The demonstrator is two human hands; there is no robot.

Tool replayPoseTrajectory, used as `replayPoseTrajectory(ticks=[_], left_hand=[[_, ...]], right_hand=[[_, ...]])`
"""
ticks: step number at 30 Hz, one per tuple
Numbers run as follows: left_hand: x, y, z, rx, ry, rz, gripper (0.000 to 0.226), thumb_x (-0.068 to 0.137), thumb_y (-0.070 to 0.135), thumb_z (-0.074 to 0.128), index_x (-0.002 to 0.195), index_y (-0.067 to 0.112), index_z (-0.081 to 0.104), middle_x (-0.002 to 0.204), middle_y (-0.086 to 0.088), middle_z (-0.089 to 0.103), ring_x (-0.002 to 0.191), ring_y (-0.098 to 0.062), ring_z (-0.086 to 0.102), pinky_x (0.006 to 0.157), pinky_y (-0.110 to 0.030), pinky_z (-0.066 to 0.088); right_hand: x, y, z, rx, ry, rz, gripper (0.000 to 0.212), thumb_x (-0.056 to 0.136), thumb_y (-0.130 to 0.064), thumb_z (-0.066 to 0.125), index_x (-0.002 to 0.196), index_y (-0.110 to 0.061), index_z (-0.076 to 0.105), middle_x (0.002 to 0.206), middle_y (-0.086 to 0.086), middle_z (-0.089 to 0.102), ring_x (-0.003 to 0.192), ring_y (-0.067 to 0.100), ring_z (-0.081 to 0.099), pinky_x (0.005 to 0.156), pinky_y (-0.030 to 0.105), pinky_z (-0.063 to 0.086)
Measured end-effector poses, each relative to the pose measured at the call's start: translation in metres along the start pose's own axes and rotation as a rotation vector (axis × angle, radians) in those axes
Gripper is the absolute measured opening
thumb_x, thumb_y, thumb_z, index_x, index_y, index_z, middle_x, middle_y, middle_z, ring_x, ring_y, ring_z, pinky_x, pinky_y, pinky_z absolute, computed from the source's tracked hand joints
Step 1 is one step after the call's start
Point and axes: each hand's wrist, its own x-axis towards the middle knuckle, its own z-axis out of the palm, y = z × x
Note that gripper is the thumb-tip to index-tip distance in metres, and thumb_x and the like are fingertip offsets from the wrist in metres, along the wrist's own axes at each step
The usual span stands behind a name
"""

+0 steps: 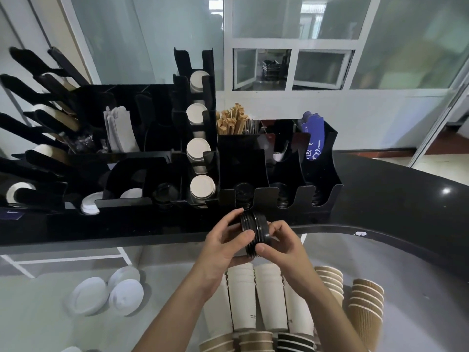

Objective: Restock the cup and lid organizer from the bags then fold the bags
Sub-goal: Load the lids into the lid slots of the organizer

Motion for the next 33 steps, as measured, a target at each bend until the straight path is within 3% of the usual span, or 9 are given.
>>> replayPoseTrajectory(ticks=[11,17,20,23,27,29,33], left_hand=[[0.007,0.001,0.001,0.006,-0.019,0.016,0.048,0.092,0.022,0.076,0.135,0.037,0.060,0.124,-0.009,0.071,0.113,-0.026,0.070,0.091,-0.055,0.060],[0.008,0.000,0.000,-0.039,0.005,0.027,0.055,0.085,0.032,0.076,0.137,0.035,0.058,0.124,-0.011,0.071,0.114,-0.030,0.070,0.093,-0.059,0.058],[0.010,-0.002,0.002,-0.083,0.040,0.032,0.054,0.086,0.030,0.080,0.136,0.034,0.059,0.122,-0.012,0.072,0.111,-0.033,0.071,0.092,-0.060,0.058],[0.014,-0.001,0.005,-0.115,0.069,0.027,0.052,0.085,0.027,0.076,0.134,0.033,0.061,0.119,-0.013,0.072,0.107,-0.035,0.072,0.090,-0.061,0.058],[0.023,-0.002,0.010,-0.138,0.103,0.014,0.045,0.090,0.023,0.074,0.132,0.032,0.062,0.118,-0.014,0.073,0.104,-0.037,0.073,0.090,-0.061,0.058],[0.027,-0.003,0.015,-0.149,0.120,0.011,0.045,0.089,0.023,0.075,0.131,0.032,0.062,0.117,-0.014,0.073,0.103,-0.038,0.073,0.090,-0.061,0.058],[0.032,-0.007,0.022,-0.141,0.125,0.012,0.043,0.091,0.023,0.075,0.130,0.034,0.062,0.113,-0.011,0.074,0.104,-0.037,0.073,0.091,-0.061,0.058]], right_hand=[[0.010,-0.004,-0.008,-0.020,-0.044,-0.010,0.029,0.088,-0.006,0.076,0.100,-0.003,0.049,0.107,0.008,0.067,0.096,0.024,0.065,0.085,0.038,0.055],[0.014,0.000,-0.011,0.073,0.016,-0.026,0.045,0.084,-0.020,0.080,0.105,0.003,0.046,0.097,0.017,0.057,0.090,0.026,0.058,0.079,0.037,0.053],[0.021,-0.010,-0.017,0.033,0.079,-0.109,0.037,0.086,-0.005,0.078,0.105,0.000,0.048,0.098,0.010,0.065,0.091,0.022,0.064,0.079,0.034,0.056],[0.040,-0.030,-0.035,-0.152,0.239,-0.171,0.039,0.085,0.001,0.081,0.108,-0.008,0.050,0.114,-0.003,0.072,0.100,0.018,0.072,0.085,0.034,0.059],[0.076,-0.053,-0.070,-0.747,0.400,-0.213,0.055,0.081,-0.027,0.088,0.118,-0.031,0.048,0.121,-0.010,0.062,0.107,0.008,0.063,0.088,0.022,0.051],[0.094,-0.055,-0.084,-0.976,0.360,-0.251,0.058,0.080,-0.032,0.087,0.122,-0.029,0.047,0.129,-0.008,0.054,0.109,0.010,0.057,0.088,0.021,0.047],[0.123,-0.054,-0.099,-1.208,0.242,-0.263,0.057,0.081,-0.031,0.087,0.122,-0.023,0.049,0.140,0.000,0.039,0.104,0.018,0.053,0.082,0.024,0.051]])
